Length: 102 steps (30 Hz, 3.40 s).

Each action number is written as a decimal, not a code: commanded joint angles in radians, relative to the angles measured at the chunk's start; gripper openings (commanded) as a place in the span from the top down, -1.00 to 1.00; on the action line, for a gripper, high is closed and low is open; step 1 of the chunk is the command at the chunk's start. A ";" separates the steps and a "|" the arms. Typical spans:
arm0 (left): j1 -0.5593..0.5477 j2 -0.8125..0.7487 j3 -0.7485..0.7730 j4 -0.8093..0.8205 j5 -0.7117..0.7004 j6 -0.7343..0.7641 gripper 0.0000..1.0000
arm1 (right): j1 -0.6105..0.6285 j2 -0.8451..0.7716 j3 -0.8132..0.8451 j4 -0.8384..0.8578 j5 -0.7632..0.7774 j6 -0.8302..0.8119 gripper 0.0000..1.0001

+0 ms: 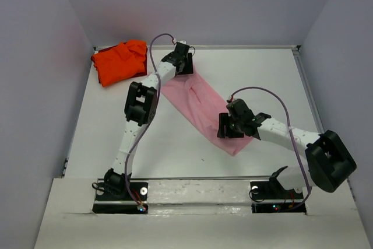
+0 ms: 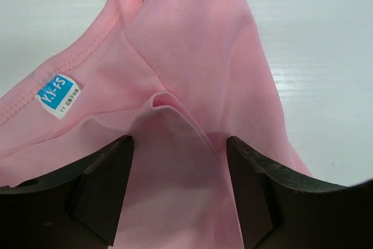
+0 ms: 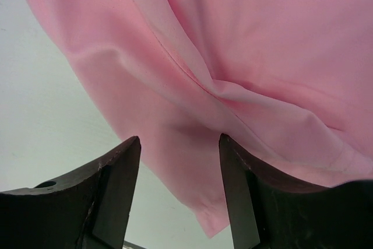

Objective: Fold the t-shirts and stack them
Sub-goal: Rotate the rectangle-folded T-shirt at the center of the board.

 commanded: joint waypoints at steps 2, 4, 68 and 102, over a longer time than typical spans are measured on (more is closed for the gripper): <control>-0.032 -0.003 0.050 0.003 0.065 0.008 -0.51 | 0.046 0.091 0.020 0.050 0.012 -0.004 -0.24; -0.035 -0.037 0.029 0.009 0.059 0.014 -0.51 | 0.073 0.128 0.014 0.072 0.014 0.007 -0.24; -0.038 -1.331 -1.131 0.444 -0.355 0.104 -0.58 | 0.104 0.894 1.232 0.100 0.031 -0.272 -0.40; -0.032 -1.317 -1.128 0.428 -0.498 0.135 -0.58 | -0.177 1.357 1.617 0.379 -0.664 0.002 -0.45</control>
